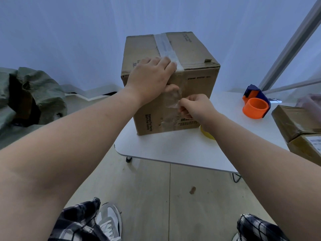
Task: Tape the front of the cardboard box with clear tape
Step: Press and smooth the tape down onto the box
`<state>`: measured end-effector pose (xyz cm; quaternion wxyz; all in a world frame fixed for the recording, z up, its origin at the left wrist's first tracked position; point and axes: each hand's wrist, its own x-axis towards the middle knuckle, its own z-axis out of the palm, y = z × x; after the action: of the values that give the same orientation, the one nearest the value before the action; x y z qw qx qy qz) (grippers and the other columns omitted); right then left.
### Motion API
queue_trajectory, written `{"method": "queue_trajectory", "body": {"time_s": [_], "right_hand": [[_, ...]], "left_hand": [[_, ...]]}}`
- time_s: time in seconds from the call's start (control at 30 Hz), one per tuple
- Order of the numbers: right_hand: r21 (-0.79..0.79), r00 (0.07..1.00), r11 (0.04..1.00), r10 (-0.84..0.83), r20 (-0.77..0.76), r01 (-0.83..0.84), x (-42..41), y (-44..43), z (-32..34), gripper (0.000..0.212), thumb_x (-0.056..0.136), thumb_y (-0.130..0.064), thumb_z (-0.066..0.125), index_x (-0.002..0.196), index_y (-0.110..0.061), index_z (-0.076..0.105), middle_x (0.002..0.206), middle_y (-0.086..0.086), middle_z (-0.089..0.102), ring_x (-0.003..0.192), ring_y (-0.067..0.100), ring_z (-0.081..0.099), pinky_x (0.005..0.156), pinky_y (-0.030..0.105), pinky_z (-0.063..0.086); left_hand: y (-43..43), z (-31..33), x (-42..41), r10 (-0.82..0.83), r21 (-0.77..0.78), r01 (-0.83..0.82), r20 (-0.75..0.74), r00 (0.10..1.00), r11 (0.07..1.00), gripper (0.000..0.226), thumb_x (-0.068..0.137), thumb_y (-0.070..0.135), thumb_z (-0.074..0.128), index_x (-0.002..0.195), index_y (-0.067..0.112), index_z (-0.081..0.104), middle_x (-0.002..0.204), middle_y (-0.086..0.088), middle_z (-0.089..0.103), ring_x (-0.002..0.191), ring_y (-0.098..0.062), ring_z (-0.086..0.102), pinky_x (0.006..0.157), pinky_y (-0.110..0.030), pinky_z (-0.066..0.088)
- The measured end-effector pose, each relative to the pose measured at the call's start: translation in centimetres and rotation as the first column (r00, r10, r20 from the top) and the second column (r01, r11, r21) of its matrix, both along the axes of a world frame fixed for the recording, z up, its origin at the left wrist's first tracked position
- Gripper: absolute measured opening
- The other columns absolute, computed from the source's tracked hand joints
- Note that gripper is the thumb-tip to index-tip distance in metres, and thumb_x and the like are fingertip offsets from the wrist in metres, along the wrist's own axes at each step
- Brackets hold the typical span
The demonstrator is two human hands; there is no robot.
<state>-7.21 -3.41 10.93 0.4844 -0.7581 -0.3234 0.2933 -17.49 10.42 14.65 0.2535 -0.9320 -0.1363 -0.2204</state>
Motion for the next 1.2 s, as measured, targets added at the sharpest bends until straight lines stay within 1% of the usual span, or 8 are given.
{"method": "queue_trajectory", "body": {"time_s": [0.13, 0.23, 0.4, 0.63, 0.77, 0.87, 1.03, 1.2], "right_hand": [[-0.016, 0.998, 1.000, -0.016, 0.061, 0.017, -0.2, 0.4, -0.1, 0.022, 0.082, -0.014, 0.055, 0.080, 0.004, 0.067, 0.068, 0.014, 0.055, 0.062, 0.022, 0.049, 0.061, 0.033, 0.044], [-0.055, 0.993, 0.998, 0.018, 0.120, -0.012, -0.2, 0.6, 0.3, 0.017, 0.083, -0.016, 0.057, 0.070, -0.005, 0.060, 0.061, 0.010, 0.050, 0.053, 0.019, 0.043, 0.055, 0.028, 0.040], [-0.104, 0.987, 0.994, 0.052, 0.153, -0.036, 0.0, 0.4, 0.7, 0.017, 0.089, -0.020, 0.059, 0.078, -0.008, 0.059, 0.064, 0.005, 0.053, 0.058, 0.017, 0.048, 0.055, 0.026, 0.040], [-0.224, 0.956, 0.971, 0.141, 0.259, -0.082, -0.7, 1.1, 1.7, 0.027, 0.090, -0.021, 0.058, 0.065, -0.014, 0.049, 0.065, 0.002, 0.049, 0.063, 0.017, 0.047, 0.057, 0.025, 0.038], [-0.233, 0.970, 0.964, 0.173, 0.172, -0.131, -0.8, 0.8, 2.5, 0.024, 0.089, -0.021, 0.059, 0.068, -0.013, 0.053, 0.062, 0.001, 0.050, 0.054, 0.013, 0.046, 0.050, 0.023, 0.036], [-0.247, 0.965, 0.963, 0.158, 0.211, -0.104, -0.8, 1.0, 2.0, 0.024, 0.090, -0.022, 0.058, 0.069, -0.012, 0.053, 0.065, 0.004, 0.052, 0.058, 0.015, 0.048, 0.055, 0.026, 0.040], [-0.189, 0.950, 0.981, 0.088, 0.300, -0.031, -0.8, 1.5, 0.8, 0.034, 0.090, -0.022, 0.057, 0.060, -0.014, 0.045, 0.060, 0.001, 0.044, 0.056, 0.016, 0.043, 0.056, 0.027, 0.037], [-0.134, 0.947, 0.990, 0.091, 0.309, -0.051, -1.1, 1.1, 0.4, 0.024, 0.091, -0.022, 0.057, 0.071, -0.009, 0.056, 0.064, 0.003, 0.052, 0.060, 0.017, 0.047, 0.052, 0.024, 0.037]], "left_hand": [[-0.3, -1.1, 0.4, 0.105, 0.203, -0.111, 0.039, 0.994, 0.973, 0.063, 0.085, 0.063, 0.033, 0.116, 0.011, 0.048, 0.116, -0.008, 0.060, 0.110, -0.028, 0.052, 0.093, -0.043, 0.034], [-1.2, -2.3, 0.4, 0.187, 0.268, -0.201, 0.078, 0.979, 0.942, 0.067, 0.079, 0.062, 0.036, 0.117, 0.009, 0.047, 0.113, -0.005, 0.059, 0.106, -0.024, 0.038, 0.085, -0.038, 0.023], [-1.3, -2.1, 0.1, 0.113, 0.097, -0.125, 0.122, 0.986, 0.987, 0.065, 0.080, 0.060, 0.044, 0.122, 0.011, 0.051, 0.117, -0.007, 0.061, 0.099, -0.026, 0.058, 0.082, -0.034, 0.023], [-0.1, -0.7, -1.2, -0.012, -0.235, 0.031, 0.080, 0.997, 0.971, 0.062, 0.087, 0.049, 0.040, 0.139, 0.014, 0.044, 0.142, -0.006, 0.050, 0.122, -0.029, 0.046, 0.102, -0.042, 0.031], [-0.1, -0.4, -1.2, -0.024, -0.262, 0.042, 0.072, 0.997, 0.964, 0.059, 0.091, 0.045, 0.050, 0.141, 0.016, 0.041, 0.145, -0.005, 0.045, 0.126, -0.029, 0.042, 0.106, -0.042, 0.029], [-0.4, -0.2, -1.3, -0.014, -0.286, 0.035, 0.077, 0.997, 0.958, 0.056, 0.089, 0.041, 0.055, 0.138, 0.015, 0.045, 0.143, -0.013, 0.041, 0.123, -0.031, 0.042, 0.105, -0.045, 0.033], [0.0, -1.8, -1.5, 0.101, -0.084, -0.088, 0.169, 0.980, 0.993, 0.062, 0.080, 0.055, 0.049, 0.133, 0.023, 0.045, 0.118, -0.009, 0.048, 0.104, -0.027, 0.031, 0.091, -0.044, 0.029], [-0.4, -2.8, -2.2, 0.068, -0.232, -0.004, 0.266, 0.962, 0.973, 0.057, 0.083, 0.048, 0.053, 0.129, 0.017, 0.045, 0.119, -0.009, 0.055, 0.110, -0.030, 0.045, 0.095, -0.043, 0.038]]}}
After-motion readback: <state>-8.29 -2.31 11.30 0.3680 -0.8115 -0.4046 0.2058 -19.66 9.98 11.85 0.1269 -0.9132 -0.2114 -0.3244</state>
